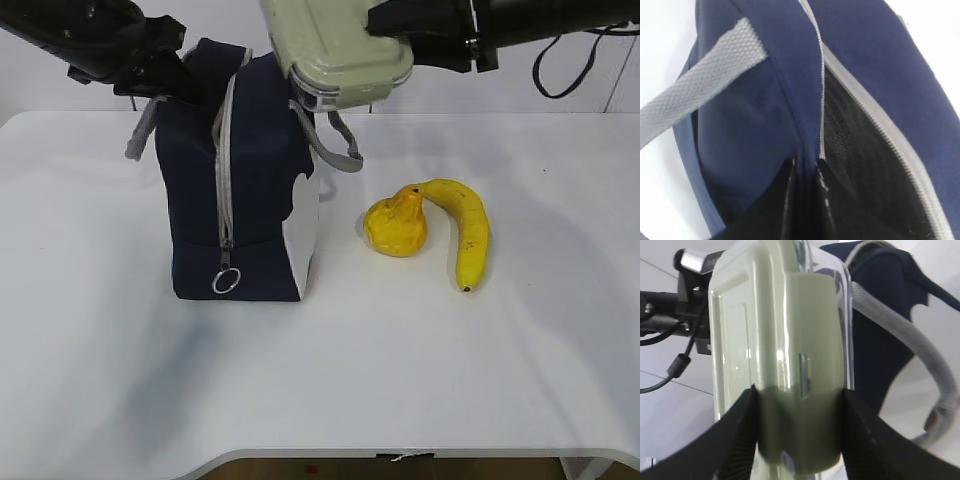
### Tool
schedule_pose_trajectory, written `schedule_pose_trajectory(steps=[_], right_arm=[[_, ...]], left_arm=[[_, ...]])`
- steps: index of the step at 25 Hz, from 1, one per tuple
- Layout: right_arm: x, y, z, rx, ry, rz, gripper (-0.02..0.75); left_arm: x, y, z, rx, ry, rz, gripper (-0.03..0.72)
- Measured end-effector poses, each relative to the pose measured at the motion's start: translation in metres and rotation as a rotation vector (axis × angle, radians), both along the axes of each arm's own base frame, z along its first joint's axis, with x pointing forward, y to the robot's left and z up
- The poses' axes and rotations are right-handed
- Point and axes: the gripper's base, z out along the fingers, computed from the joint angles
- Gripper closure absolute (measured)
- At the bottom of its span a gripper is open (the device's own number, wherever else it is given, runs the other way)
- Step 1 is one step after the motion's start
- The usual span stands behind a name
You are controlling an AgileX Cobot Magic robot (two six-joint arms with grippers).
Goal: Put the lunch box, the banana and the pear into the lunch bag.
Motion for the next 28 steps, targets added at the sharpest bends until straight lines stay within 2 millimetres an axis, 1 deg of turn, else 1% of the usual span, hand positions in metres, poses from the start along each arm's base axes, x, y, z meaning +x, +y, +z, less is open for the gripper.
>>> schedule_pose_trajectory(steps=[8, 10, 15, 19, 25, 28], right_arm=[[-0.001, 0.016, 0.016, 0.011, -0.053, 0.037, 0.379], [-0.003, 0.024, 0.018, 0.018, -0.057, 0.056, 0.379], [-0.001, 0.040, 0.009, 0.025, -0.036, 0.088, 0.379], [0.003, 0.042, 0.003, 0.020, -0.030, 0.064, 0.379], [0.010, 0.040, 0.005, 0.013, -0.054, 0.014, 0.379], [0.014, 0.041, 0.000, 0.014, -0.047, 0.011, 0.379]], left_arm=[[0.000, 0.000, 0.000, 0.000, 0.004, -0.004, 0.634], [0.000, 0.000, 0.000, 0.000, 0.004, -0.004, 0.634], [0.000, 0.000, 0.000, 0.000, 0.004, -0.004, 0.636], [0.000, 0.000, 0.000, 0.000, 0.004, -0.004, 0.636], [0.000, 0.001, 0.000, 0.000, 0.005, -0.002, 0.637], [0.001, 0.004, 0.000, 0.000, 0.006, 0.005, 0.637]])
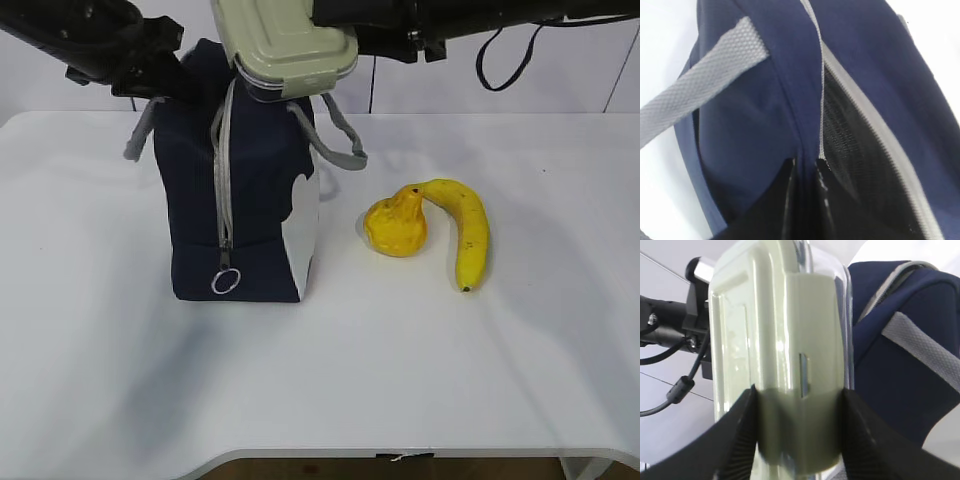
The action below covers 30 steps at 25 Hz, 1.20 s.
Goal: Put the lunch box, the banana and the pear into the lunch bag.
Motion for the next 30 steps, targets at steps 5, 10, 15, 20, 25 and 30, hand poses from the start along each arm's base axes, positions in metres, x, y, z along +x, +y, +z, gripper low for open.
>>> schedule_pose_trajectory(steps=[5, 10, 15, 20, 25, 30], right_arm=[[0.007, 0.001, -0.011, 0.002, 0.020, -0.015, 0.379], [0.009, 0.001, -0.013, 0.005, 0.023, -0.029, 0.379], [0.014, 0.005, -0.026, -0.001, 0.047, -0.028, 0.379], [0.015, 0.013, -0.037, -0.023, 0.065, -0.009, 0.380], [0.015, 0.013, -0.044, -0.067, 0.074, 0.003, 0.380], [0.014, 0.012, -0.048, -0.119, 0.078, 0.014, 0.380]], left_arm=[[0.001, 0.006, 0.000, 0.000, 0.002, 0.013, 0.638], [0.001, 0.005, 0.001, -0.018, 0.006, 0.015, 0.638], [0.001, 0.004, 0.002, -0.040, 0.009, 0.013, 0.638], [0.001, 0.003, 0.000, -0.046, 0.017, 0.009, 0.640], [0.002, 0.002, 0.000, -0.060, 0.013, 0.002, 0.640], [0.002, 0.002, 0.001, -0.061, 0.008, -0.005, 0.640]])
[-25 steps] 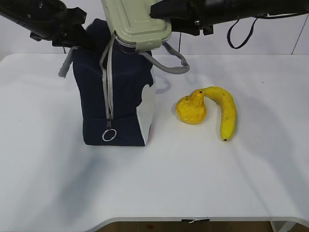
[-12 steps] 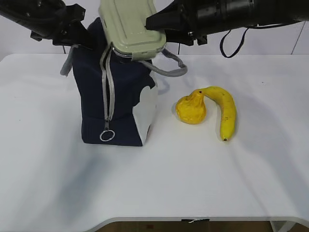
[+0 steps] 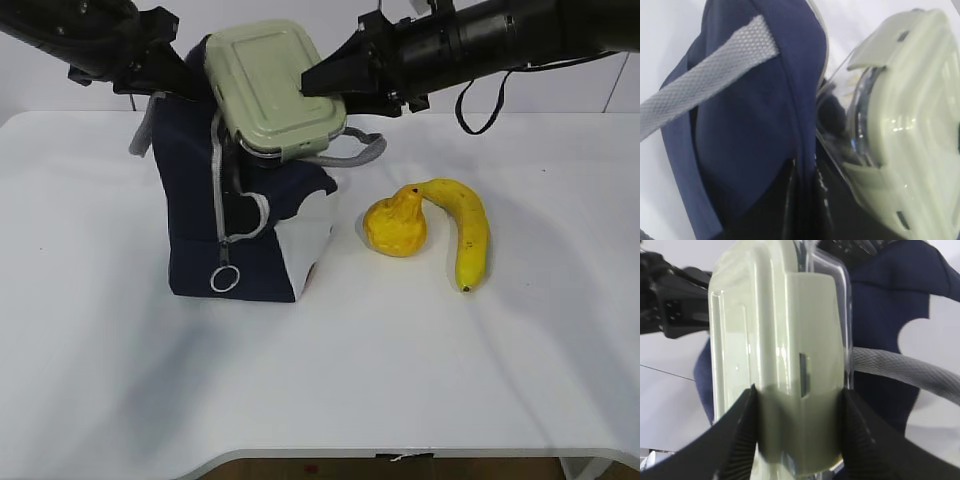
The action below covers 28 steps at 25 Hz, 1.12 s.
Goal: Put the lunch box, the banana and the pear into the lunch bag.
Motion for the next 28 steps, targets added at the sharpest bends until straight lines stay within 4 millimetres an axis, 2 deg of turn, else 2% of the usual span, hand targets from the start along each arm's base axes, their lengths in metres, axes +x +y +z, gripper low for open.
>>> schedule_pose_trajectory(steps=[9, 16, 28], right_arm=[[0.004, -0.003, -0.017, -0.076, 0.025, -0.008, 0.380], [0.005, 0.000, -0.019, -0.079, 0.026, -0.019, 0.380], [0.007, 0.004, 0.025, -0.023, -0.068, 0.009, 0.380]], left_arm=[[0.000, 0.000, 0.000, 0.003, -0.007, -0.007, 0.640], [0.000, 0.000, 0.000, 0.003, -0.009, -0.009, 0.640], [0.000, 0.006, 0.000, 0.007, -0.004, -0.010, 0.641]])
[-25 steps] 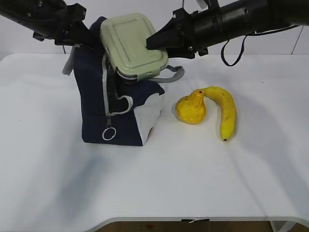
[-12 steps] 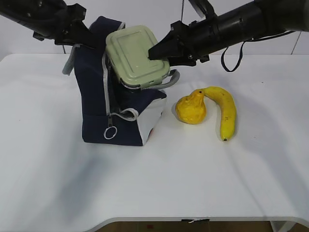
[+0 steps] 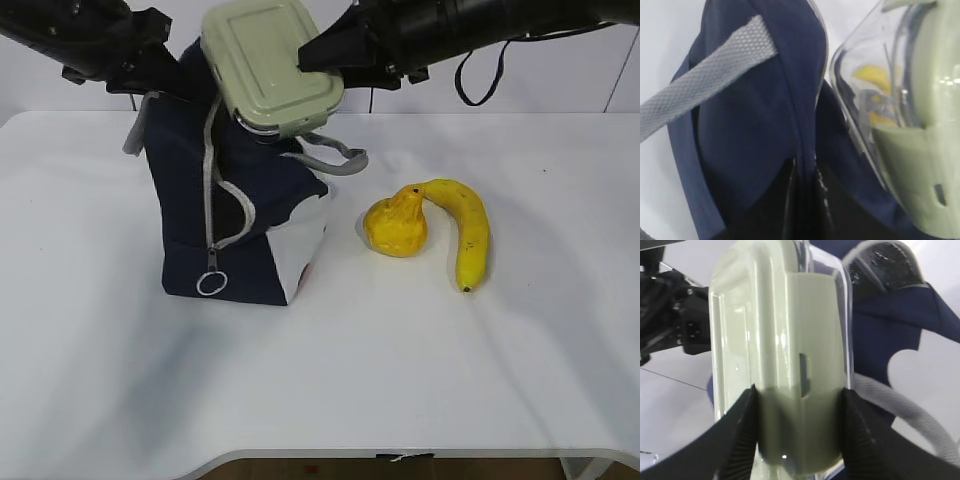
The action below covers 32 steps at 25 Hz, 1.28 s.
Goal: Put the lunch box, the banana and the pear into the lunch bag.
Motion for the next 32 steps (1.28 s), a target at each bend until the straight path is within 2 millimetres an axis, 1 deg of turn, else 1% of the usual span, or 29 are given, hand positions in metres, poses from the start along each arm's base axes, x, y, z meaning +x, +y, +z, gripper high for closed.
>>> schedule_pose_trajectory(steps=[6, 10, 16, 20, 28, 32], right_arm=[[-0.009, 0.000, 0.018, 0.010, -0.021, 0.014, 0.380], [-0.012, -0.001, 0.025, 0.014, -0.030, 0.019, 0.380], [-0.014, 0.000, 0.031, 0.034, -0.036, 0.022, 0.380], [-0.018, 0.000, 0.039, 0.051, -0.046, 0.024, 0.380], [-0.018, 0.001, 0.040, 0.060, -0.046, 0.026, 0.380], [-0.015, 0.002, 0.032, 0.060, -0.028, 0.027, 0.380]], left_arm=[[-0.003, -0.001, -0.001, 0.006, 0.009, -0.035, 0.641], [-0.004, -0.001, 0.001, 0.011, 0.000, -0.045, 0.641], [-0.005, 0.000, 0.013, 0.012, -0.032, -0.053, 0.641], [-0.005, 0.001, 0.013, 0.012, -0.030, -0.056, 0.641], [-0.006, 0.000, 0.014, -0.005, -0.023, -0.058, 0.641], [-0.006, -0.001, 0.014, -0.007, -0.022, -0.059, 0.641]])
